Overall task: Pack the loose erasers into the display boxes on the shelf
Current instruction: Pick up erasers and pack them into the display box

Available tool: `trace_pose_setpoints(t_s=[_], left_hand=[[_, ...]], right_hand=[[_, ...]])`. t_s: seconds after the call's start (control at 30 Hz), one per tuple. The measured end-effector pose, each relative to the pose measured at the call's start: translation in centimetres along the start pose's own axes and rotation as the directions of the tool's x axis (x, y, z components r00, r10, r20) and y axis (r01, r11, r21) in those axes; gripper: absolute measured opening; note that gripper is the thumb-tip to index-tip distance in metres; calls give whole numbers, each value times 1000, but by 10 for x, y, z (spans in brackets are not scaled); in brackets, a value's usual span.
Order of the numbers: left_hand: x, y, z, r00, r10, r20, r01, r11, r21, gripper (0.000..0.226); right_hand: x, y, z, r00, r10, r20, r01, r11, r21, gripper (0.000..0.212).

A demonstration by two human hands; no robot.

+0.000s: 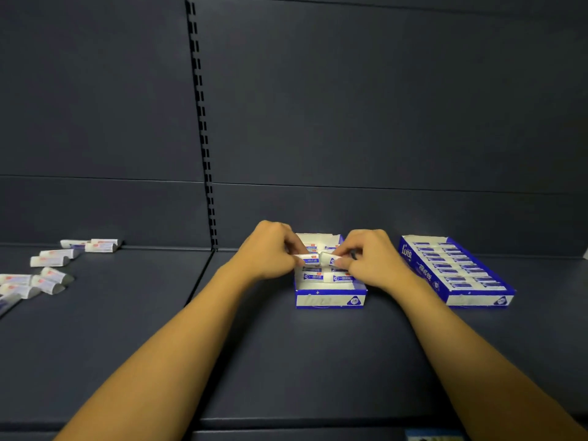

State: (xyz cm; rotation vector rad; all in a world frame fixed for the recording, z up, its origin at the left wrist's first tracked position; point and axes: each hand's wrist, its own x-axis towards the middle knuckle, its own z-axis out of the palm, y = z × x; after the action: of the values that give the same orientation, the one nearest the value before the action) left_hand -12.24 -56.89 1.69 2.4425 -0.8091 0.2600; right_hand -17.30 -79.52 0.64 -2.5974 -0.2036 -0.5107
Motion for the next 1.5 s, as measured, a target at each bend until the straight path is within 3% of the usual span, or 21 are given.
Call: trace_pose_setpoints(t_s=[0.27, 0.37, 0.6, 0.83, 1.0, 1.5], left_hand=[[-6, 0, 9, 999, 9, -36, -9, 1000, -19, 16], [-8, 1, 12, 999, 5, -52, -6, 999, -36, 15], [-10, 4, 22, 998, 29, 61, -32, 998, 49, 20], [-12, 10, 24, 991, -127, 47, 122, 988, 98, 20], [-14, 21, 25, 990, -137, 32, 128, 972, 196, 23], [-12, 26, 29, 980, -165, 115, 152, 981, 119, 22]], right_hand=[[2, 16, 5, 995, -17, 102, 28, 994, -109, 21], [2, 18, 4, 998, -40, 57, 46, 994, -98, 16], [2, 23, 5, 999, 17, 40, -12, 993, -122, 17], [-1, 17, 3, 999, 45, 31, -40, 989, -144, 17], [-2, 14, 3, 998, 41, 50, -33, 989, -147, 19], [-7, 8, 1, 995, -6, 99, 23, 985, -170, 25]])
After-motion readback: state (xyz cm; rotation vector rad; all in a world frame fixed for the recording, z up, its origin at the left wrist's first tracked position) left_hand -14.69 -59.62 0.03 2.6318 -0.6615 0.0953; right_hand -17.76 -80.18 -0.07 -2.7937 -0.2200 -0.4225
